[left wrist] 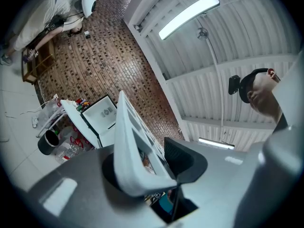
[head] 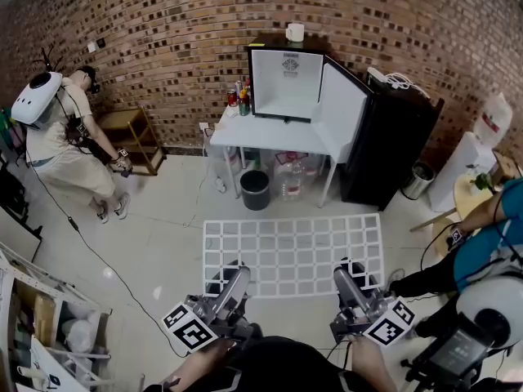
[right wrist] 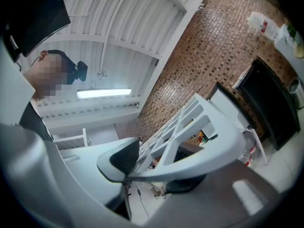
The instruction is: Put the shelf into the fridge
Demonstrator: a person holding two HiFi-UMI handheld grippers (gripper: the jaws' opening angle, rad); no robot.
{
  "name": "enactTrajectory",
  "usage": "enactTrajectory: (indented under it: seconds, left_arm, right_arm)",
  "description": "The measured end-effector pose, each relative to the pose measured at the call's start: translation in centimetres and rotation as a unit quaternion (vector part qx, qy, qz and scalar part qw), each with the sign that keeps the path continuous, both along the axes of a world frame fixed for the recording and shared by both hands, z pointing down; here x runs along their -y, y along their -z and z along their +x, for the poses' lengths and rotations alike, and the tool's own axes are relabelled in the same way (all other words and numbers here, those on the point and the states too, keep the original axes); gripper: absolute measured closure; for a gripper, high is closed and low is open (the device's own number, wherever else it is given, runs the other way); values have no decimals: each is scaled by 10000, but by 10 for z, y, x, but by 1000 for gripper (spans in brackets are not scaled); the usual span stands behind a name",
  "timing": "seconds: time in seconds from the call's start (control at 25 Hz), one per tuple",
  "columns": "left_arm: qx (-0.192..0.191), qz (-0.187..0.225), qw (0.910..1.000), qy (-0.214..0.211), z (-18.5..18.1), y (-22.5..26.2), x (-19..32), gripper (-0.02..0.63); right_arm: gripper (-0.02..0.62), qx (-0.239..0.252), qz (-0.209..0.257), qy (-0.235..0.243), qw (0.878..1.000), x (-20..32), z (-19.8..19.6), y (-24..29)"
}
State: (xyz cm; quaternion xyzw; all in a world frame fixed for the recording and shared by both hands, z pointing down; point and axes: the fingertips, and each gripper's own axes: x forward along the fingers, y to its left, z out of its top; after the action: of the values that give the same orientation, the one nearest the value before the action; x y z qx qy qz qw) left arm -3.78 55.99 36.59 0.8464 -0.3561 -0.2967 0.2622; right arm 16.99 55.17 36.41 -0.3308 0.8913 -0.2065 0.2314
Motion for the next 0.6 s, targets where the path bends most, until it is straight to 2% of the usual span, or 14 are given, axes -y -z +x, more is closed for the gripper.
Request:
enactTrajectory:
  seconds: [0.6]
  left_arm:
    - [-76,-23,10000,-23,-34,-5,35,471]
  right_arm:
    - [423,-122,19,-64,9999,32,-33,1]
